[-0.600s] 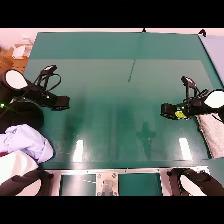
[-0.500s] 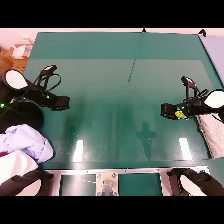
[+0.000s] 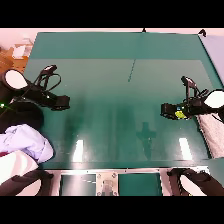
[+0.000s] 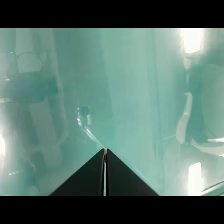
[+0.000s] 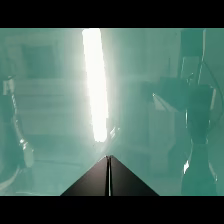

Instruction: Fold the shirts.

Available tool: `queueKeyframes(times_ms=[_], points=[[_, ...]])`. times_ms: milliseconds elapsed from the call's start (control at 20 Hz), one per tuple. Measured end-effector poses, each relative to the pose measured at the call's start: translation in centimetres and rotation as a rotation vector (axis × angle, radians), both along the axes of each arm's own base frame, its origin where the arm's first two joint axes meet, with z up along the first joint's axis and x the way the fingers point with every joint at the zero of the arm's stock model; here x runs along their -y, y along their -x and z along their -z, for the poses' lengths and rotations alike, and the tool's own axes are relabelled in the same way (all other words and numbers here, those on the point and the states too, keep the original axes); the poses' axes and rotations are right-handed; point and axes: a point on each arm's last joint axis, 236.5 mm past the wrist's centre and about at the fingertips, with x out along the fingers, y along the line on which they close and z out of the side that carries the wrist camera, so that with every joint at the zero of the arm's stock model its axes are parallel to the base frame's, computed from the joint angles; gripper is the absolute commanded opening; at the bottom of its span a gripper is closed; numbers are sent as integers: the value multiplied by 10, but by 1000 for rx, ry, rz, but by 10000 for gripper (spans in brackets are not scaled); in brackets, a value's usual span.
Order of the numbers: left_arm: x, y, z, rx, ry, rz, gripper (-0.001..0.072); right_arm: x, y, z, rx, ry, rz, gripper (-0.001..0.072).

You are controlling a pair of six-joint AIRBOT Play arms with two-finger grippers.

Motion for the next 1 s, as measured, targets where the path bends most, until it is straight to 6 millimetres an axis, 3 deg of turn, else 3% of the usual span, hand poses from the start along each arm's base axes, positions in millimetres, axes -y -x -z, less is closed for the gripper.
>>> queueKeyframes(times_ms=[100, 150, 200, 250, 300, 450, 500, 550, 700, 850, 1000], points=[[4, -4, -3, 15, 23, -8, 24, 0, -1, 0, 4, 0, 1, 16], [5, -7, -4, 29, 25, -11, 156, 0, -2, 0, 8, 1, 2, 15], [2, -11, -4, 48, 9, -12, 491, 0, -3, -1, 11, 0, 3, 16], [-9, -18, -2, 76, -38, -17, 630, 0, -4, -1, 16, 0, 5, 16], [-28, -24, 1, 95, -111, -43, 636, 0, -5, -1, 21, 0, 6, 16], [-120, -41, 10, 127, -396, -181, 637, 1, -9, -3, 38, 1, 11, 17], [-150, -42, 12, 117, -463, -231, 638, 1, -11, -3, 45, 1, 13, 18], [-179, -41, 16, 96, -516, -283, 720, 1, -13, -4, 54, 1, 15, 18], [-249, -27, 36, -3, -613, -413, 720, 2, -18, -6, 79, 1, 23, 18], [-284, -15, 61, -93, -648, -471, 720, 2, -22, -7, 92, 2, 26, 18], [-299, -13, 86, -146, -657, -481, 713, 2, -23, -7, 98, 2, 28, 18]])
